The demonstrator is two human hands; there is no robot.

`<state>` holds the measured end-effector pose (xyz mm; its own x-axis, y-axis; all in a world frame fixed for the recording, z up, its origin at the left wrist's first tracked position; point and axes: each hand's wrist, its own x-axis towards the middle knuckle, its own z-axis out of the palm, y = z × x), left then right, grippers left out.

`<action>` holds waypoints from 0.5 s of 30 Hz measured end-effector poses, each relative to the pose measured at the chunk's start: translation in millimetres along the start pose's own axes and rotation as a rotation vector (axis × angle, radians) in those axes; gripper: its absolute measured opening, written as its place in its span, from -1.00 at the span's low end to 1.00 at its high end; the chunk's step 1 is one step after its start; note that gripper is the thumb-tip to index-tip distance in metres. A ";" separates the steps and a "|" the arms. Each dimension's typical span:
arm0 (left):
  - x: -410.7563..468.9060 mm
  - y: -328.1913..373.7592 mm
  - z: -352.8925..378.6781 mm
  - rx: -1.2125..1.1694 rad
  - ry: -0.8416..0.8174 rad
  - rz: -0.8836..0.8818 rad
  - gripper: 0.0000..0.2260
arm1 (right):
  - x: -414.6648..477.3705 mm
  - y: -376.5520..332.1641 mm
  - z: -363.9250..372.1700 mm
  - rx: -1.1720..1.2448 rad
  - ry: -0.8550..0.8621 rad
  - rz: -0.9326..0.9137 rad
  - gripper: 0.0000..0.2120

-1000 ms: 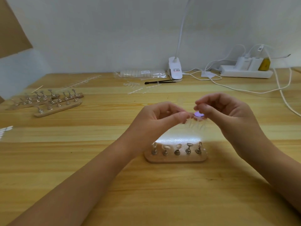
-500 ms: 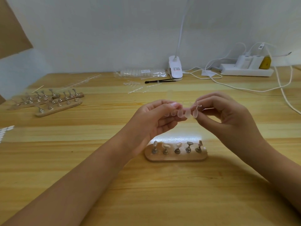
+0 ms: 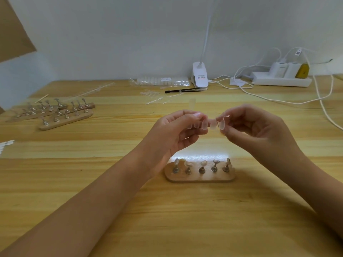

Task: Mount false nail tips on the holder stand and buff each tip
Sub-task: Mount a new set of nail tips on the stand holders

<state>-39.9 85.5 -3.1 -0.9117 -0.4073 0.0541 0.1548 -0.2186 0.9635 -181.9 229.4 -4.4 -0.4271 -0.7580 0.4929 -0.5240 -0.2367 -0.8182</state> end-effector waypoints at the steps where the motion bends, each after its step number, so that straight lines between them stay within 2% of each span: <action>1: 0.2 0.3 -0.7 0.001 0.018 0.008 -0.86 | -0.8 -1.2 -1.2 -0.067 -0.037 -0.047 -0.83; 4: 2.1 2.4 -3.5 -0.007 0.083 0.024 -0.80 | -3.2 -3.9 -7.7 -0.323 -0.227 -0.190 -0.77; 7: 4.3 3.0 -7.0 -0.045 0.144 0.018 -0.74 | -5.4 -4.2 -13.5 -0.465 -0.389 -0.217 -0.75; 11: 5.5 1.5 -8.4 -0.027 0.143 0.013 -0.74 | -6.3 -2.5 -15.8 -0.514 -0.440 -0.257 -0.89; 15: 4.7 -0.3 -6.9 -0.002 0.126 0.010 -0.76 | -5.2 -1.6 -19.0 -0.527 -0.462 -0.252 -0.93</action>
<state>-41.6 77.5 -4.9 -0.8553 -0.5173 0.0306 0.1647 -0.2154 0.9625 -192.9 245.3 0.0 0.0452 -0.9250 0.3773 -0.8989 -0.2024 -0.3886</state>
